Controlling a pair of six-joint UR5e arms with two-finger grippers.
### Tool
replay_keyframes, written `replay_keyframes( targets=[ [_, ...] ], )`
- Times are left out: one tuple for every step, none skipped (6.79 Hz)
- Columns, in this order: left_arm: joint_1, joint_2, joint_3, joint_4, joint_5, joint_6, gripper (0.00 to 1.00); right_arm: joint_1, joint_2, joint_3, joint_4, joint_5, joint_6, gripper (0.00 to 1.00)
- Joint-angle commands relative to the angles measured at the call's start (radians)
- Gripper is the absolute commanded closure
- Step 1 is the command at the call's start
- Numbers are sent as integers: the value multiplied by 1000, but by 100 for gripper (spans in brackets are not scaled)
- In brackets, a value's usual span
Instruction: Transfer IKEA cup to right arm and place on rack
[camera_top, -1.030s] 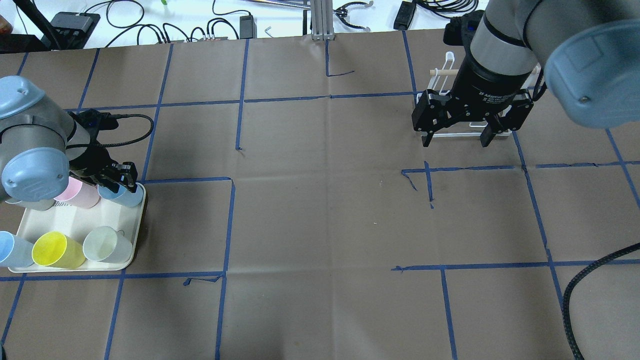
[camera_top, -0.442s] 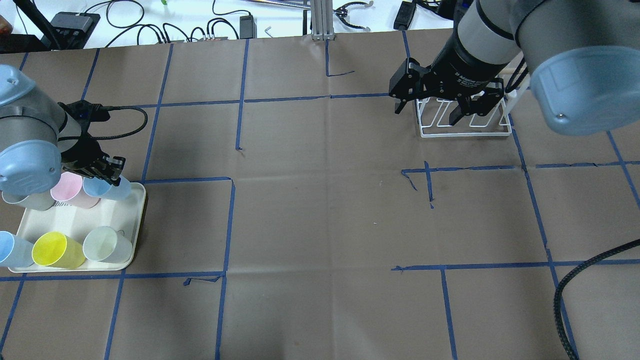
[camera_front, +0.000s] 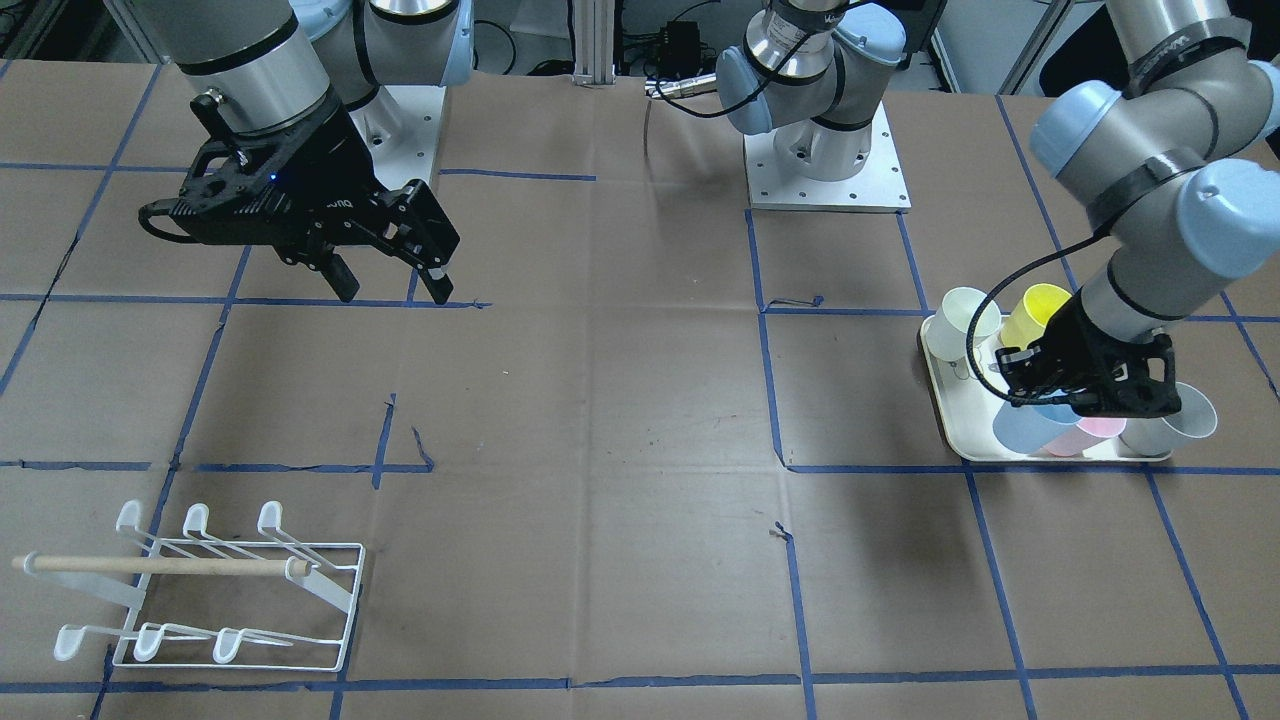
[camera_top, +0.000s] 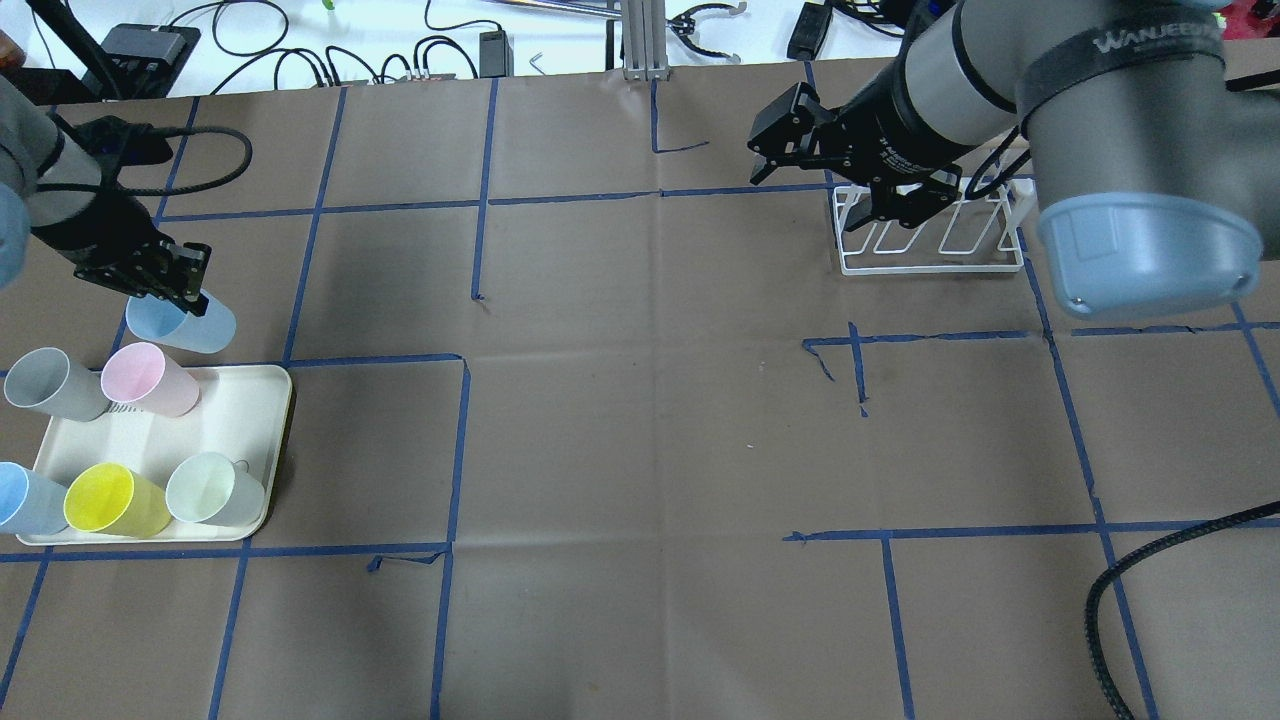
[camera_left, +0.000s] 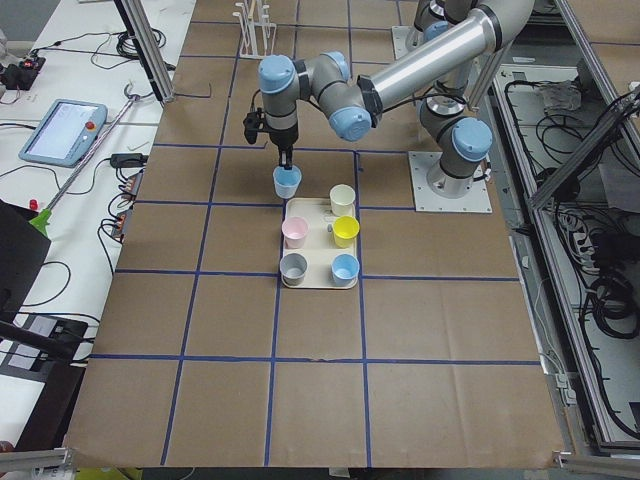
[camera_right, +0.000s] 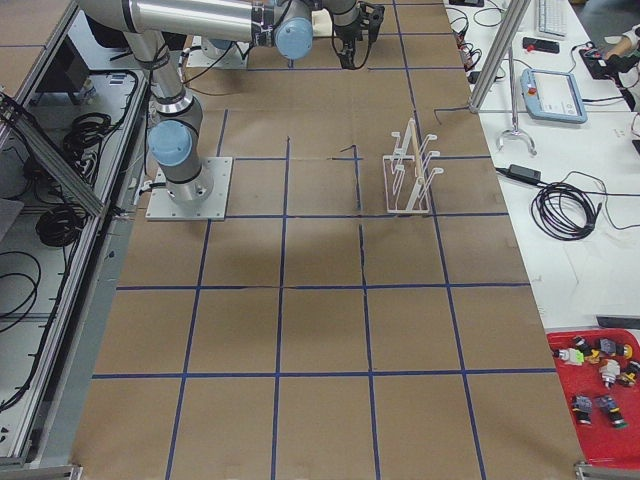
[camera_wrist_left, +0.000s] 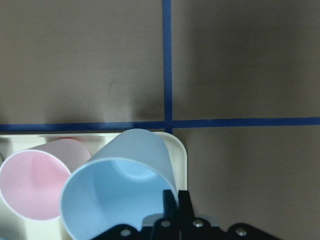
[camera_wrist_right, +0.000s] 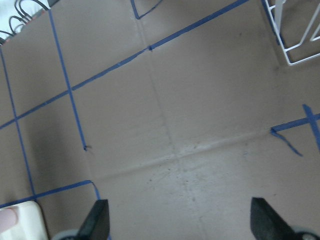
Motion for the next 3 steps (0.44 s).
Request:
replay_keyframes(
  targets=[
    [-58,-3,139,-121,-43,-32,100,-17,-22,106,-243,122,240,0],
    [-87,0,142,-95,-99,-20,100,-12,-38,198,-434,163,337,0],
    [-92,4,123,-8,-216,-19,100,-14,-42,277,-609,198,439,0]
  ],
)
